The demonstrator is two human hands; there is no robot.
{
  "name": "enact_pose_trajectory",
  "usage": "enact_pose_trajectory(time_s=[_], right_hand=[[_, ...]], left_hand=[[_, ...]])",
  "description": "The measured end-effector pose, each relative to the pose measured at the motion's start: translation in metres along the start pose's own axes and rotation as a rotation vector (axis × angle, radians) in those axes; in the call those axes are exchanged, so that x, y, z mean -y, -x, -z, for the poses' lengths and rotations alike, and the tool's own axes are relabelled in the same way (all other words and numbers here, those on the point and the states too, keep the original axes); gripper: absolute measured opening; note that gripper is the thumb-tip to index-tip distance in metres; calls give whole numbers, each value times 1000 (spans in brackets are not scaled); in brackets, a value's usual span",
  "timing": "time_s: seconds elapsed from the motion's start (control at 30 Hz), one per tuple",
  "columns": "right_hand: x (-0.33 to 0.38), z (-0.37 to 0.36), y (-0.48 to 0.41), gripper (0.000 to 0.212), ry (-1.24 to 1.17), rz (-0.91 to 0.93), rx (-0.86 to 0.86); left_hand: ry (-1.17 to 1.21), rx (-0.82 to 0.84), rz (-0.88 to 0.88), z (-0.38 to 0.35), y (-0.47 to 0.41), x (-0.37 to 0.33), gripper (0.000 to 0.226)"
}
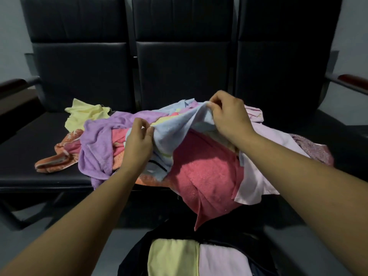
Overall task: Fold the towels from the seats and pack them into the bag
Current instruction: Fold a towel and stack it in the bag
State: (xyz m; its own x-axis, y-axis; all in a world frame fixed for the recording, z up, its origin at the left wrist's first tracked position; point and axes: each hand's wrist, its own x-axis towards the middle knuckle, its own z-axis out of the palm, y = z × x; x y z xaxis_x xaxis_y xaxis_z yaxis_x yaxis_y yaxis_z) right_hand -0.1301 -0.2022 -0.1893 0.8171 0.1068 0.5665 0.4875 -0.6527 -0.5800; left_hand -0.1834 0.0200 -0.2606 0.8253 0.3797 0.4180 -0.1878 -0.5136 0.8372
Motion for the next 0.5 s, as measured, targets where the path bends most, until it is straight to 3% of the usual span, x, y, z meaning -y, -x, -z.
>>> enact_pose_trajectory(time_s=[0.07, 0.13, 0.23, 0.3, 0.37, 0.4, 0.5], right_hand=[[18, 18, 1, 16, -18, 15, -29], [29, 37, 4, 16, -1, 9, -17], [38, 68, 12, 16, -7, -11, -36], [53, 89, 16, 14, -74, -11, -64], [75, 104, 16, 15, -143, -27, -42], [86, 109, 15, 16, -156, -48, 1], [115, 114, 13, 17, -116, -135, 235]], left_hand=[[76, 44, -20, 7, 8, -17, 11], [88, 208, -45, 18, 17, -29, 9], [-157, 460, -126, 37, 25, -29, 42], [-122, 478, -98, 49, 32, -27, 50], [59, 467, 0, 61, 38, -31, 31], [149, 443, 61, 66, 40, -35, 21], [344, 321, 154, 82, 35, -60, 23]])
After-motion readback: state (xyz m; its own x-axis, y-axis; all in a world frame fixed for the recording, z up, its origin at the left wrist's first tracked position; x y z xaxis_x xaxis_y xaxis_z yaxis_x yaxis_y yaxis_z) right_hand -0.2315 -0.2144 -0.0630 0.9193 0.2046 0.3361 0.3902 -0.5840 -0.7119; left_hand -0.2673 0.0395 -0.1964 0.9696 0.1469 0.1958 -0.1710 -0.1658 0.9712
